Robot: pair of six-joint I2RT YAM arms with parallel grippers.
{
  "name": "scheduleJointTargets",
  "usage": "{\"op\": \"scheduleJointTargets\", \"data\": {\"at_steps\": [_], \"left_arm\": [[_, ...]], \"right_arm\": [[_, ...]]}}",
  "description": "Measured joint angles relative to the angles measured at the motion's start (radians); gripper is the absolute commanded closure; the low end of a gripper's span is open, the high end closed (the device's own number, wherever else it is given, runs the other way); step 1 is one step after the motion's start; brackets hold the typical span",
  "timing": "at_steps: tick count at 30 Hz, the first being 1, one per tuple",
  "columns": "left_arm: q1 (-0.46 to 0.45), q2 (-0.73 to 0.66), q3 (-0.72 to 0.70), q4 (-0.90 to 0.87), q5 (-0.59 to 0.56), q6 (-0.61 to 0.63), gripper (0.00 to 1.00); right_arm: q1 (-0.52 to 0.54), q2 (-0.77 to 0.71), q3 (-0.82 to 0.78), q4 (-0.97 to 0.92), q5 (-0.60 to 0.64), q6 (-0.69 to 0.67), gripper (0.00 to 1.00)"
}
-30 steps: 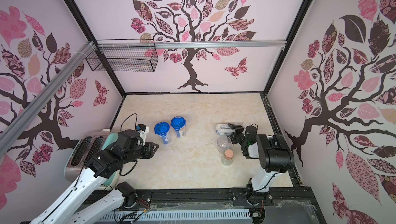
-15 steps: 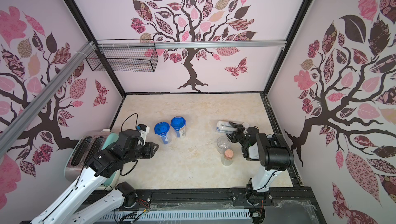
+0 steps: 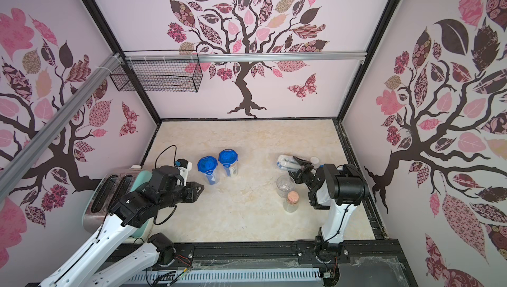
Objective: Take out toiletry kits
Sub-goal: 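Pour the toiletry kits out of the container.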
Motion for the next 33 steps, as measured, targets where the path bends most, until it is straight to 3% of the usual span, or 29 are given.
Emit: {"op": "scheduleJointTargets", "data": {"at_steps": [8,12,18,24,27,33], "left_arm": [[0.000,0.019,0.000,0.102,0.116,-0.005,0.65],[-0.038,0.094,0.014,0.230,0.177,-0.004,0.54],[-0.186,0.390,0.212,0.394,0.184,0.084,0.44],[-0.201,0.740,0.436,0.504,0.239,0.222,0.35],[-0.204,0.877,0.486,0.565,0.299,0.293,0.24],[-0.210,1.095,0.587,0.630,0.385,0.417,0.21]], "right_arm": [[0.000,0.012,-0.002,0.026,-0.002,0.000,0.50],[0.000,0.012,-0.003,0.026,-0.002,0.000,0.50],[0.000,0.012,-0.008,0.031,-0.003,0.000,0.49],[0.000,0.004,-0.021,0.037,-0.006,0.000,0.48],[0.000,-0.003,-0.024,0.037,-0.011,0.000,0.47],[0.000,-0.007,-0.024,0.037,-0.023,0.000,0.47]]}}
